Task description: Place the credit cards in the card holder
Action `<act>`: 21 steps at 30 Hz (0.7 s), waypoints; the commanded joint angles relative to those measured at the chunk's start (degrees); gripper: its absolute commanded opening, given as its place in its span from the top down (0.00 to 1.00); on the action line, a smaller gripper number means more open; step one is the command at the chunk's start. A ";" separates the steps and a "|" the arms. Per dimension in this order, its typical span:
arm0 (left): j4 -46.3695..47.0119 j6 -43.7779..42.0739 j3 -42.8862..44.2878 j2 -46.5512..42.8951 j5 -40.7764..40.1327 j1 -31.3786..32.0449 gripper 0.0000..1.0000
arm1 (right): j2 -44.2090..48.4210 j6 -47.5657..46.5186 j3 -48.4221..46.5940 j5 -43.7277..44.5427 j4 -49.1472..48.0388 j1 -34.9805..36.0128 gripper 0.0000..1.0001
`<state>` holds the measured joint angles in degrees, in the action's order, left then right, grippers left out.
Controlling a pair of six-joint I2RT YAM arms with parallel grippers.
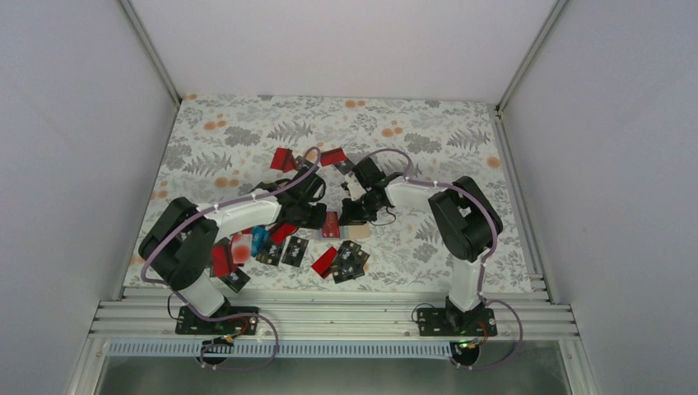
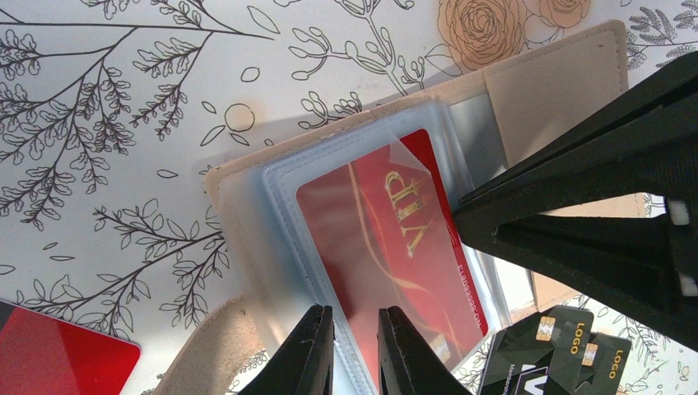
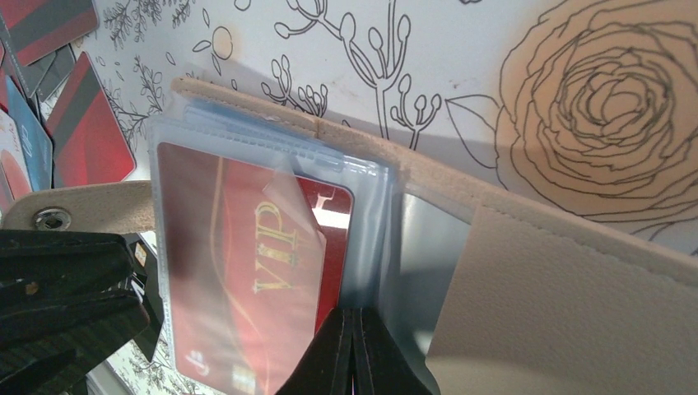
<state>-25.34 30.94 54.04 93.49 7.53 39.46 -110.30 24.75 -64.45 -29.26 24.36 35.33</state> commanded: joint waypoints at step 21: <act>6.28 2.70 -2.45 2.97 3.94 -0.48 0.58 | -3.93 -1.26 2.48 2.87 -1.08 -0.80 0.96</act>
<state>-20.95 33.06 51.46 95.02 9.82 39.20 -110.63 24.56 -63.79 -31.29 23.22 34.72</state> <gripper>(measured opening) 0.418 0.044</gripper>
